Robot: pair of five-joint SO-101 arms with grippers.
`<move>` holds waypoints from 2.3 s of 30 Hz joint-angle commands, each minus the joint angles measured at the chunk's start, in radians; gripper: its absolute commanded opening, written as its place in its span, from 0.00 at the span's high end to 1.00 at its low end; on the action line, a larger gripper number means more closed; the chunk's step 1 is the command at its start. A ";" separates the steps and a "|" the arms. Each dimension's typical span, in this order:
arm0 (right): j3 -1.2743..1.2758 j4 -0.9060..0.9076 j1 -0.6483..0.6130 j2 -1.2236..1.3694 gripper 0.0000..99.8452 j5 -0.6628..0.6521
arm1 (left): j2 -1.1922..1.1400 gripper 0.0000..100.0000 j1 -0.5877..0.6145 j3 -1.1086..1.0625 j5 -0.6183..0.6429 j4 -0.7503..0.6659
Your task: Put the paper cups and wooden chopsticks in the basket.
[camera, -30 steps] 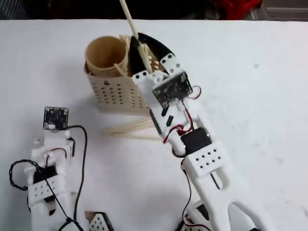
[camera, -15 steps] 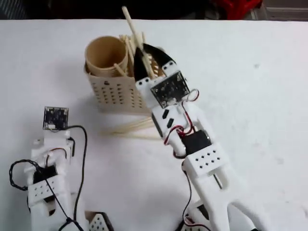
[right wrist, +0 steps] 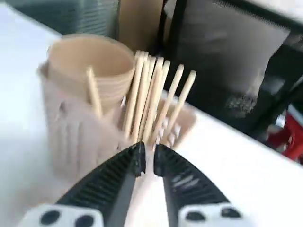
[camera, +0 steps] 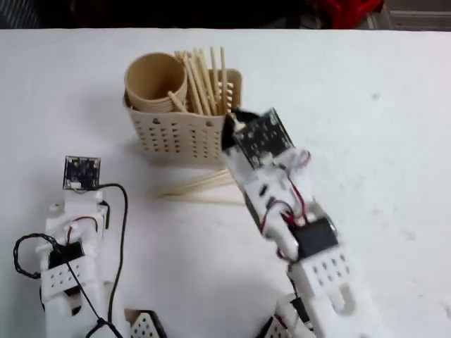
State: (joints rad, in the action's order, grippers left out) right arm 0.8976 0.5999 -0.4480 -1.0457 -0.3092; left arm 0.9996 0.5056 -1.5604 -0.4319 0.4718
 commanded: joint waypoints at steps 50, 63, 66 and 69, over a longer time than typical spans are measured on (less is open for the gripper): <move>-0.043 -0.415 0.220 1.043 0.92 -0.203 | 0.016 0.80 -0.012 0.003 -0.009 -0.020; -0.035 0.104 0.216 0.883 0.92 -0.284 | 0.016 0.80 -0.012 0.003 -0.009 -0.020; -0.023 0.183 0.214 0.846 0.92 -0.284 | 0.016 0.80 -0.012 0.003 -0.009 -0.020; 0.018 0.186 0.214 0.794 0.92 -0.282 | 0.016 0.80 -0.012 0.003 -0.009 -0.020</move>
State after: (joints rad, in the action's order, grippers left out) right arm 0.8961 0.7595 -0.2348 -0.1941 -0.5777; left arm 0.9996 0.5056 -1.5604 -0.4319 0.4718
